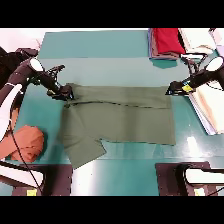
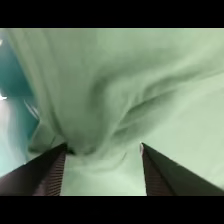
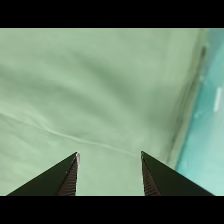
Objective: Fold the shirts.
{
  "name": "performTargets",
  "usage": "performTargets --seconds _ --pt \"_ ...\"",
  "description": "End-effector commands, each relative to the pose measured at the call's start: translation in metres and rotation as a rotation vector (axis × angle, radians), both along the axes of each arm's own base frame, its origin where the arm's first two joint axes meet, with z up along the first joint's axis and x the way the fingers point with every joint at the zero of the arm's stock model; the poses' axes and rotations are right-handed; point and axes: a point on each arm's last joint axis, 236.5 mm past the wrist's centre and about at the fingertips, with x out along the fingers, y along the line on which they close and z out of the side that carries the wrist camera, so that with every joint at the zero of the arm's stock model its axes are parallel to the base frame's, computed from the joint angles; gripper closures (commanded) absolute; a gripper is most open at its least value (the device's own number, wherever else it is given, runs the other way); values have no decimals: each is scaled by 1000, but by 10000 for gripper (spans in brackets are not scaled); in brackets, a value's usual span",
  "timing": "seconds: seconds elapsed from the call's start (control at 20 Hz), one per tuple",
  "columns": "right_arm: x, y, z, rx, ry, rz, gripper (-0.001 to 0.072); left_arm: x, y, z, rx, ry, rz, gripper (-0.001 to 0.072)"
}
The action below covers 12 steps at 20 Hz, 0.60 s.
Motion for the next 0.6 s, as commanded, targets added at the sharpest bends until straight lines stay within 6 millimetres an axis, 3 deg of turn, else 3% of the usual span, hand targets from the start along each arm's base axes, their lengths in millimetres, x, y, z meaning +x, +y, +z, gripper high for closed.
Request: performTargets --seconds 0.0,0.1,0.15,0.4,0.55 --pt "-10 9 22 89 -14 -26 264 -15 22 29 93 -46 -6 173" --pt "-23 11 42 113 -58 -28 265 -42 37 46 152 -84 14 173" --pt "-32 11 50 108 -78 -31 265 -65 39 45 158 -77 21 173" --pt "-60 15 63 92 -164 -50 265 -188 41 -17 155 104 86 172" --pt "-65 16 69 87 -192 -52 265 -221 30 -39 108 181 126 172"
